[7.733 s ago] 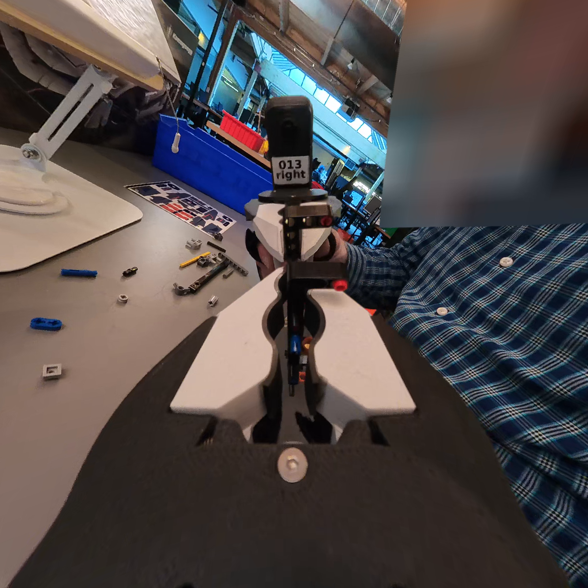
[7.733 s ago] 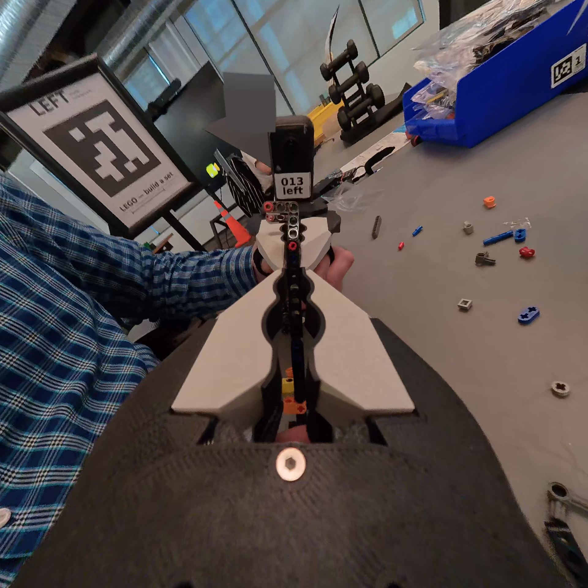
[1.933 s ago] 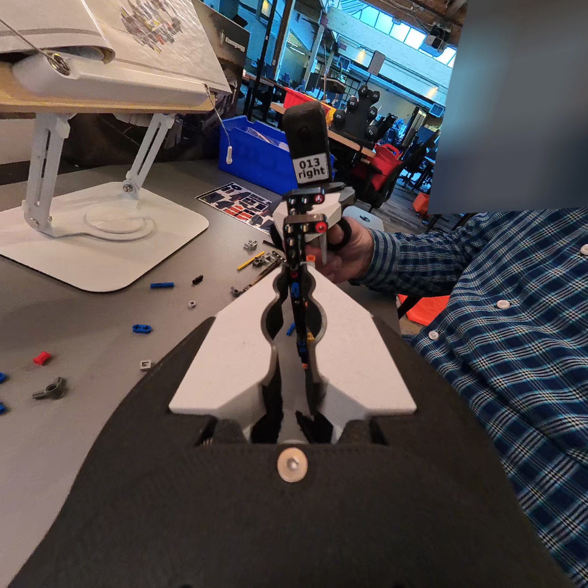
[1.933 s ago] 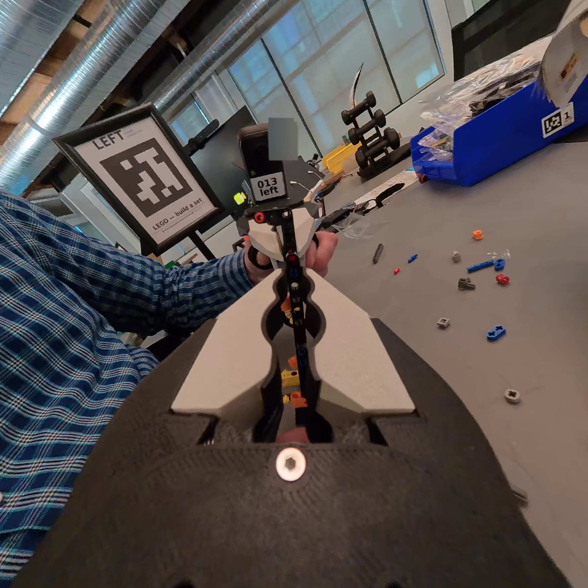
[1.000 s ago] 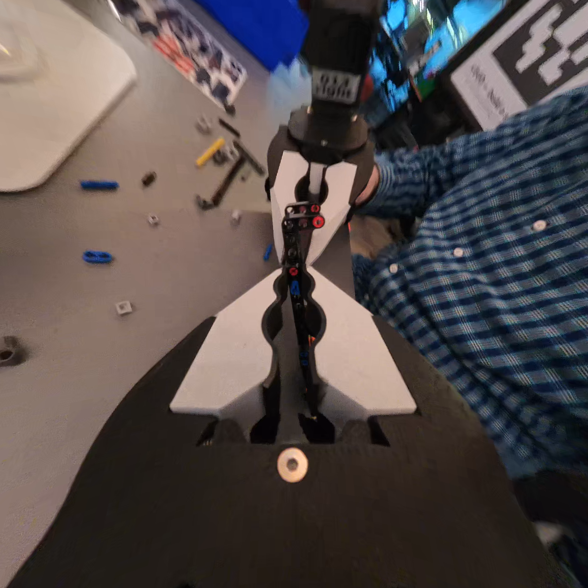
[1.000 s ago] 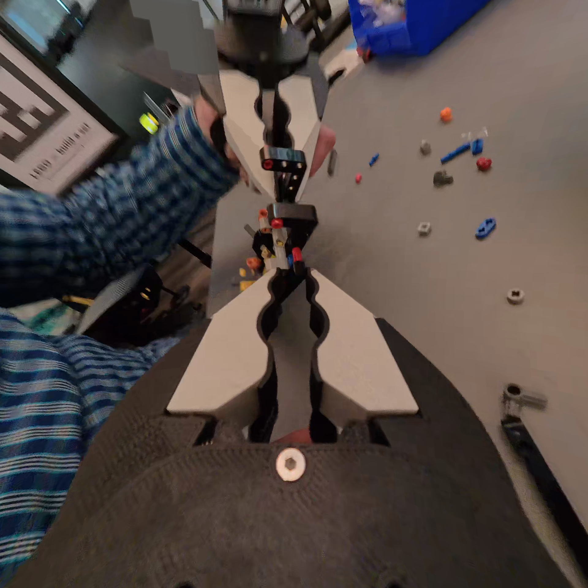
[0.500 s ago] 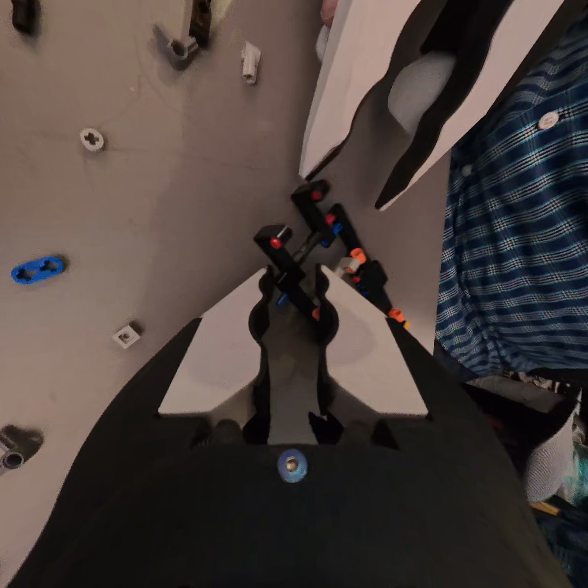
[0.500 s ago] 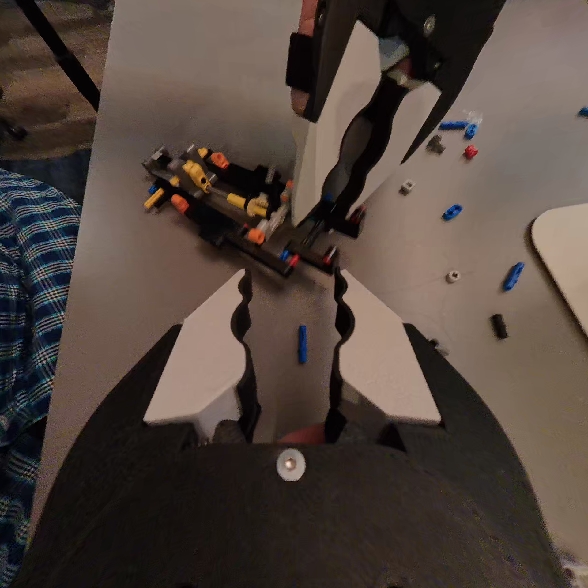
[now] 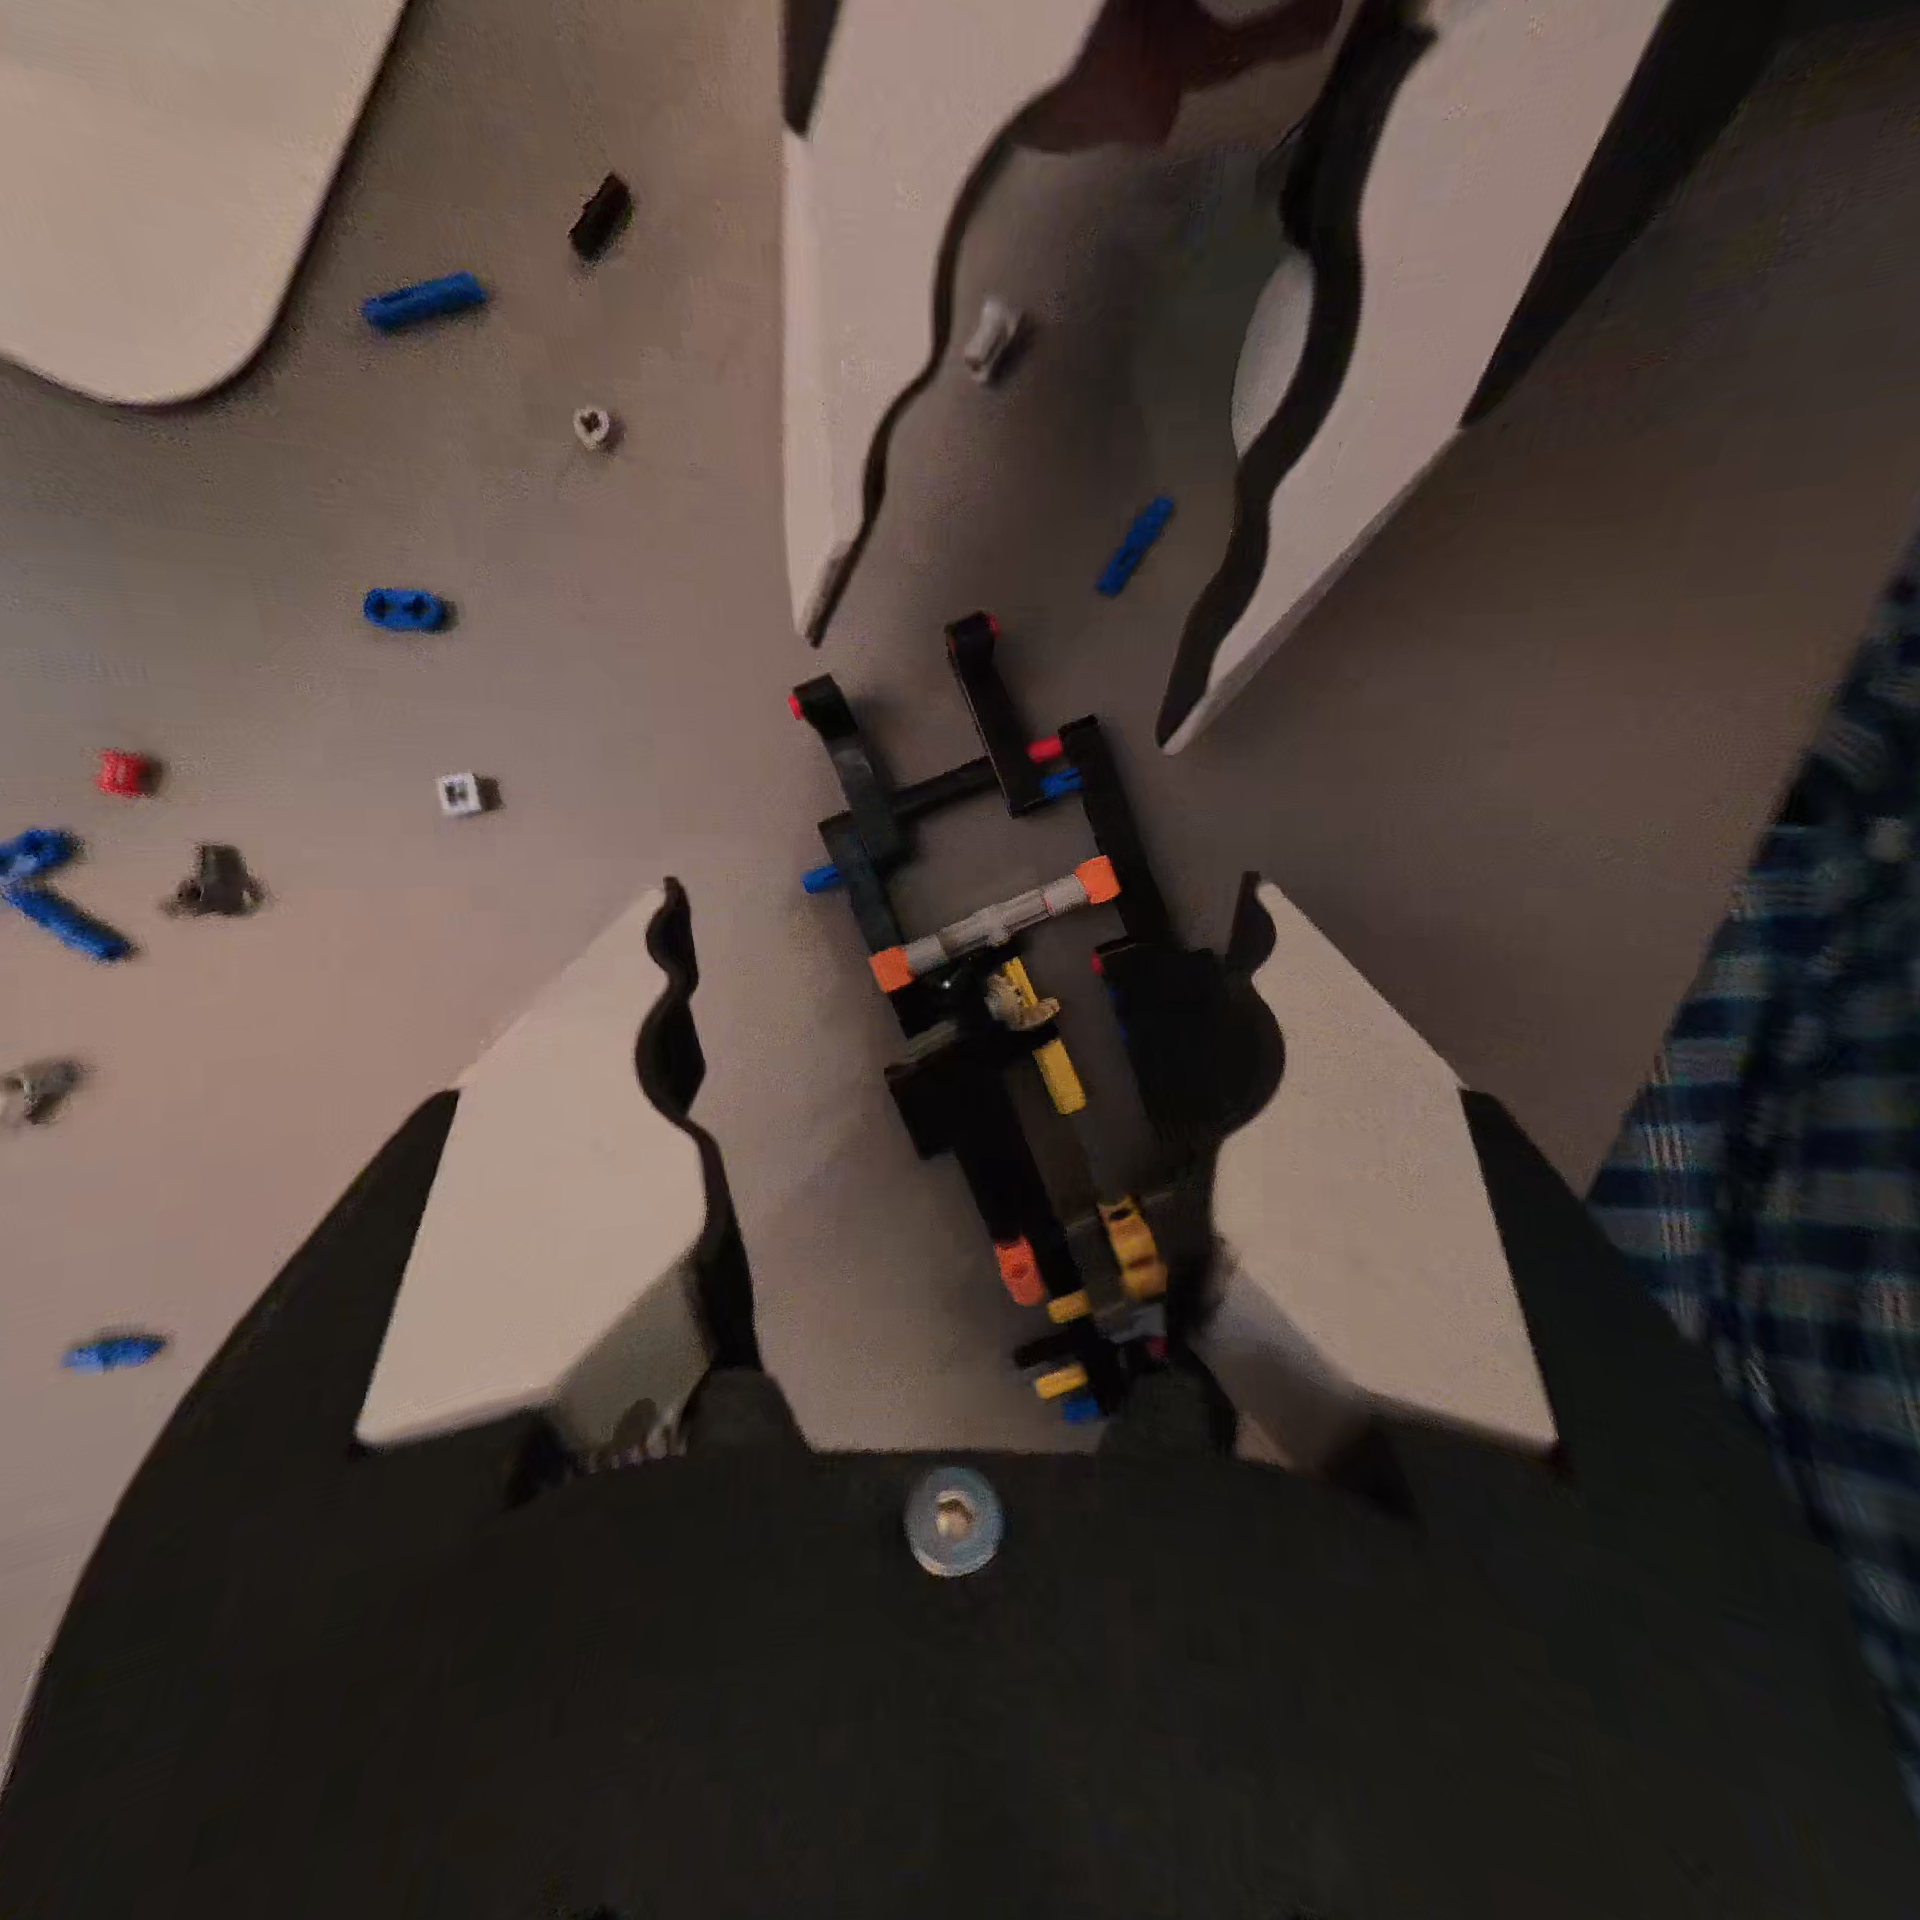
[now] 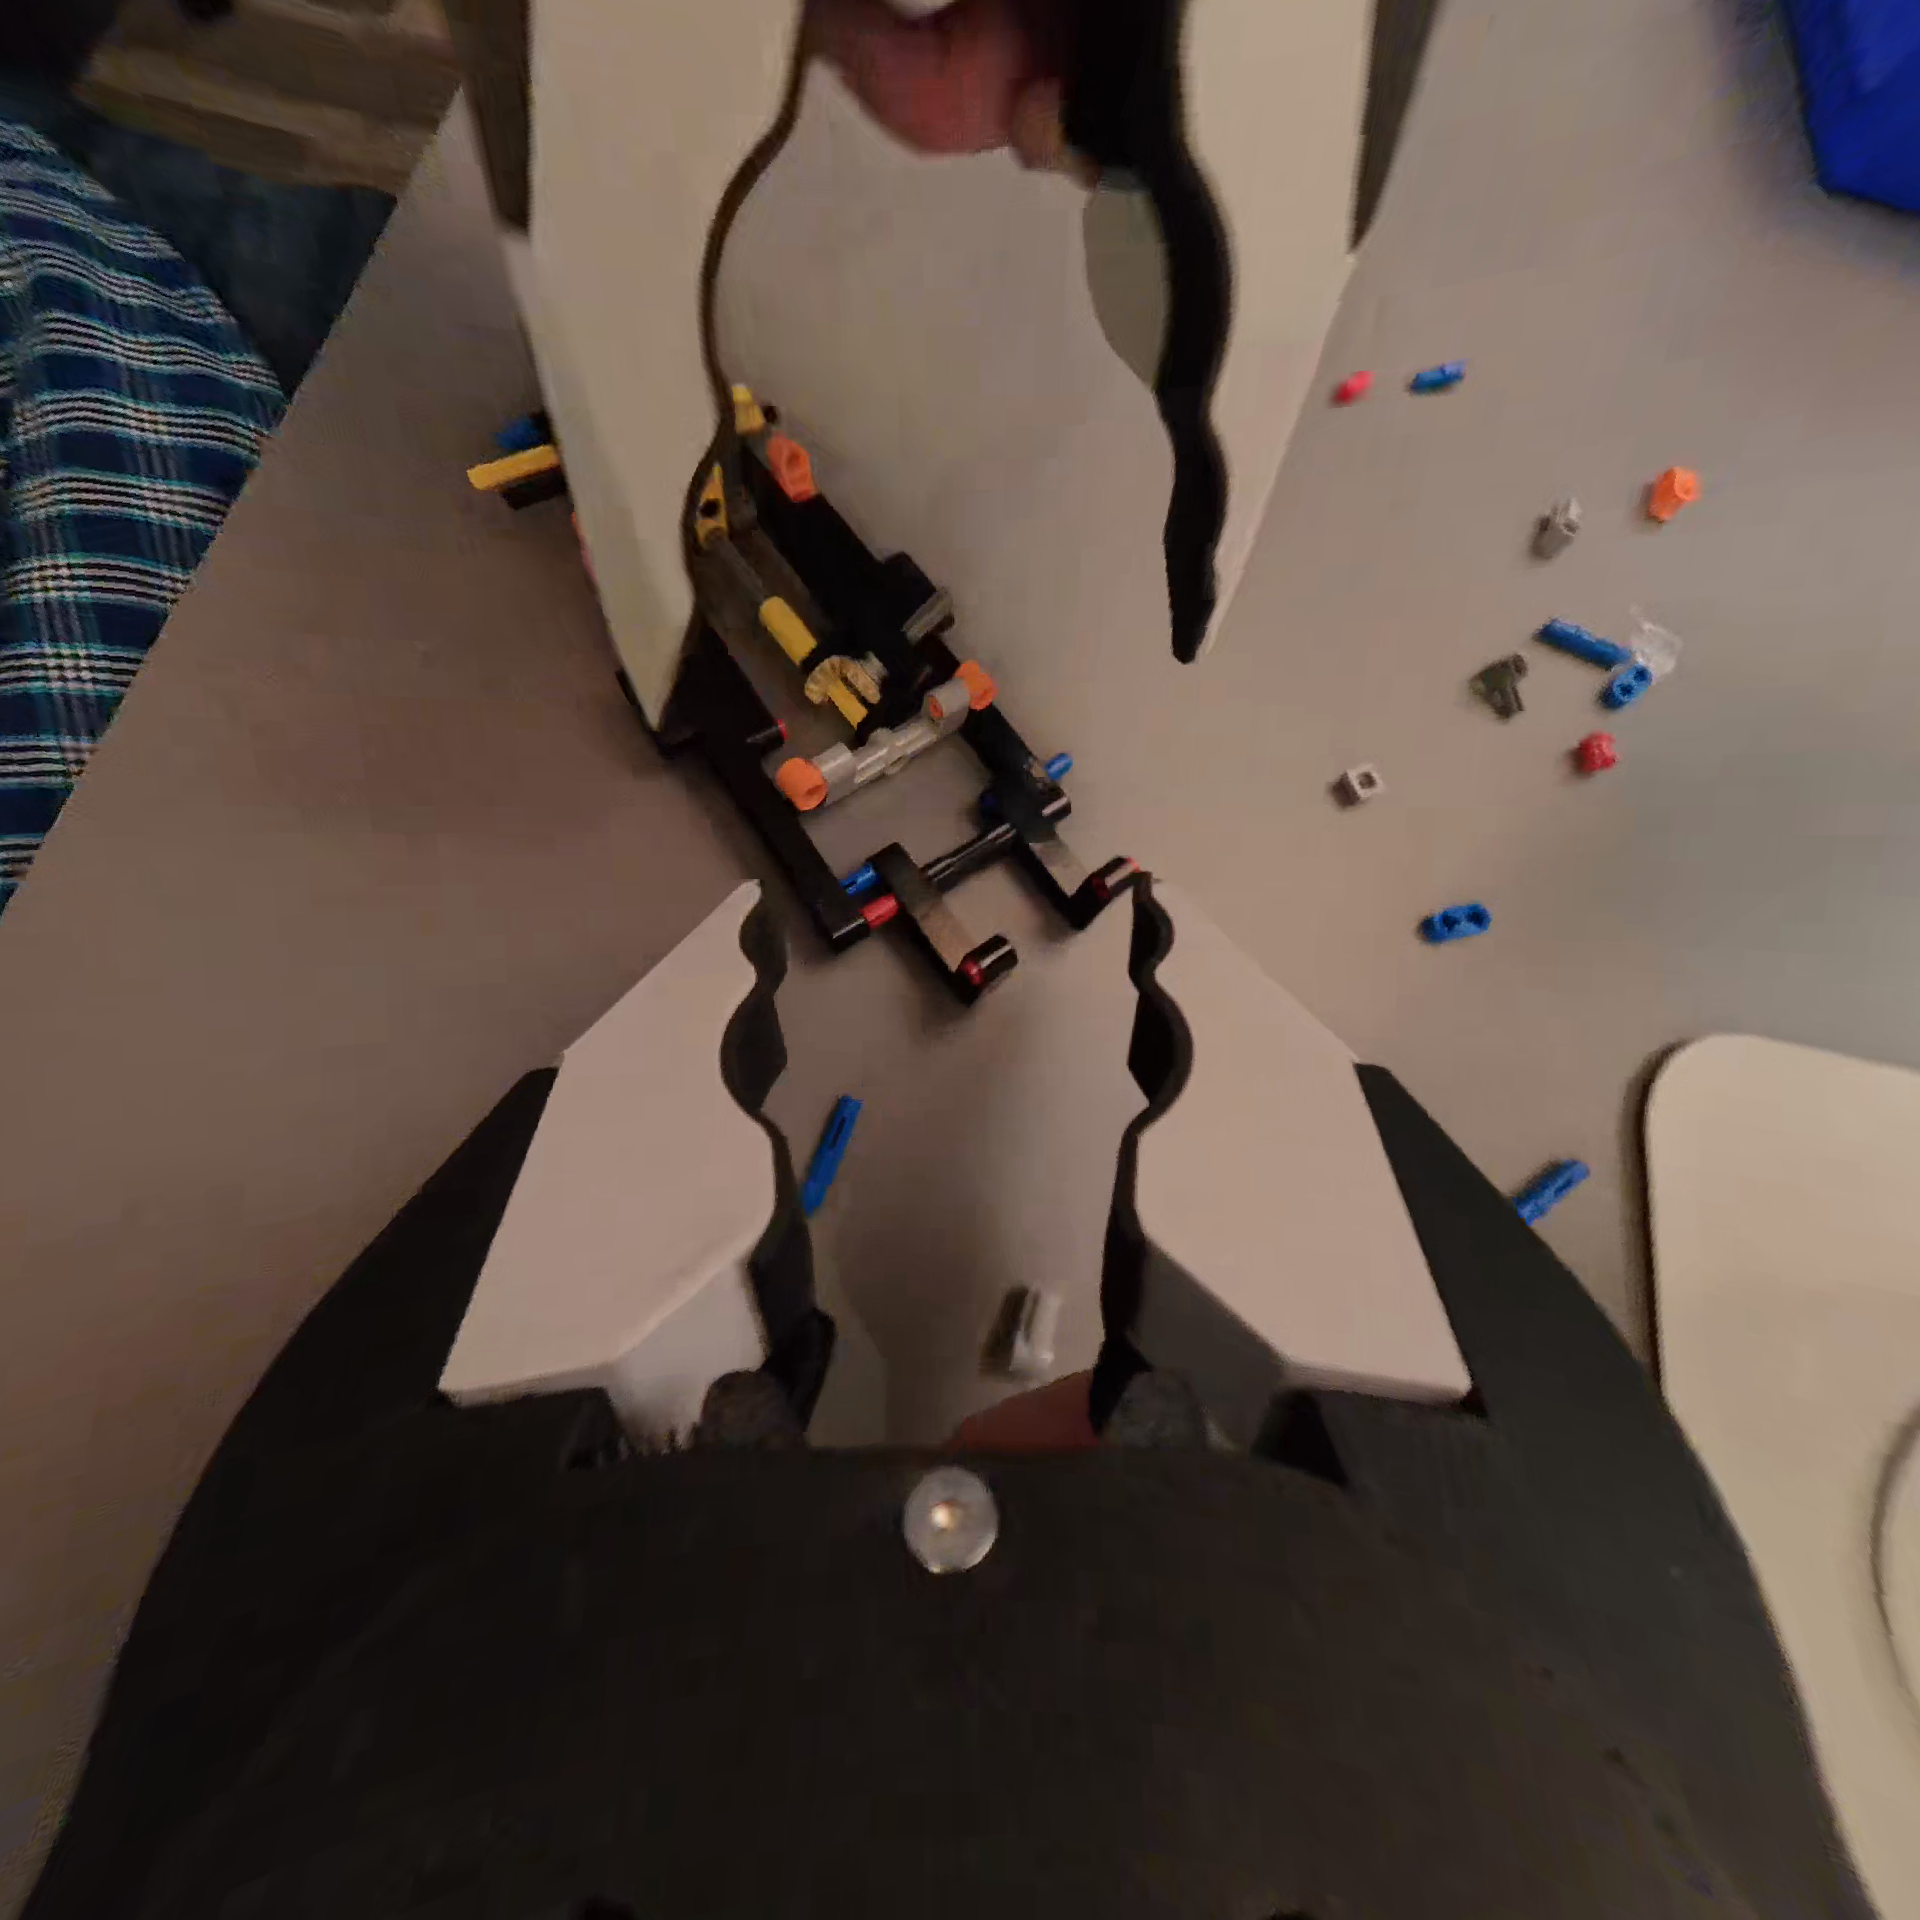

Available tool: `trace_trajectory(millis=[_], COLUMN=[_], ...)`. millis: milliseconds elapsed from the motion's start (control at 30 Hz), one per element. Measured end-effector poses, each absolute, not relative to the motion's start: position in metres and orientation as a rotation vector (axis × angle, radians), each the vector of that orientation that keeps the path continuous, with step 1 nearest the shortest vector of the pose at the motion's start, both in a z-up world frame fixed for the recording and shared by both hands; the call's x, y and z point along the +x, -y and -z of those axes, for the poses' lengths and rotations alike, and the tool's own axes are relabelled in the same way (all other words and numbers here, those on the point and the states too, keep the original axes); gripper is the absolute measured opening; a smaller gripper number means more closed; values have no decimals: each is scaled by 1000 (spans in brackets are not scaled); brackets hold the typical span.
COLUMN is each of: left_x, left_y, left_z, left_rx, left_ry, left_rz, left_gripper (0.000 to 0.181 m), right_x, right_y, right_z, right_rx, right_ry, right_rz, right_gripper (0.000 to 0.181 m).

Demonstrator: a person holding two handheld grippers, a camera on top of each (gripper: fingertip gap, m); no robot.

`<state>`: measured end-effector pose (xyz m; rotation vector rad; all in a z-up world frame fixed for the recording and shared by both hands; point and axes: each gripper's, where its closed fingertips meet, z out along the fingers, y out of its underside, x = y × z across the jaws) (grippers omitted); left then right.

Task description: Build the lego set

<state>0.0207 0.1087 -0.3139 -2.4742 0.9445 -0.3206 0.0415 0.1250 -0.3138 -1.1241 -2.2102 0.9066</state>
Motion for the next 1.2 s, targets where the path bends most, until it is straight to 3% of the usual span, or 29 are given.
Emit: trace_trajectory(millis=[100, 333, 467, 633, 700, 800, 933, 1033, 1200], left_x=[25, 29, 34, 35, 31, 27, 29, 33, 39], left_y=[-102, -106, -105, -101, -101, -99, -92, -90, -90], left_z=[333, 345, 345, 346, 347, 347, 346, 345, 345], left_rx=[-2507, -2498, -2447, -2393, -2415, -2435, -2426, -2408, -2396], left_ry=[-868, -795, -891, -1014, -990, -965, -979, -1003, -997], left_rz=[207, 139, 193, 246, 228, 219, 228, 219, 223], left_gripper=[106, 84, 77, 77, 87, 89, 75, 66, 67], right_x=[38, 34, 35, 41, 42, 45, 49, 50, 48], right_y=[-125, -121, -122, -116, -117, -112, -107, -103, -99], right_z=[323, 330, 337, 341, 341, 342, 343, 341, 340], right_rx=[-1081, -899, -846, -880, -894, -943, -972, -953, -976], right_ry=[2315, 2506, 2600, 2623, 2606, 2591, 2572, 2535, 2489], right_rz=[-936, -795, -723, -770, -787, -826, -846, -849, -856], right_gripper=[68, 88, 81, 56, 47, 61, 72, 72, 65])
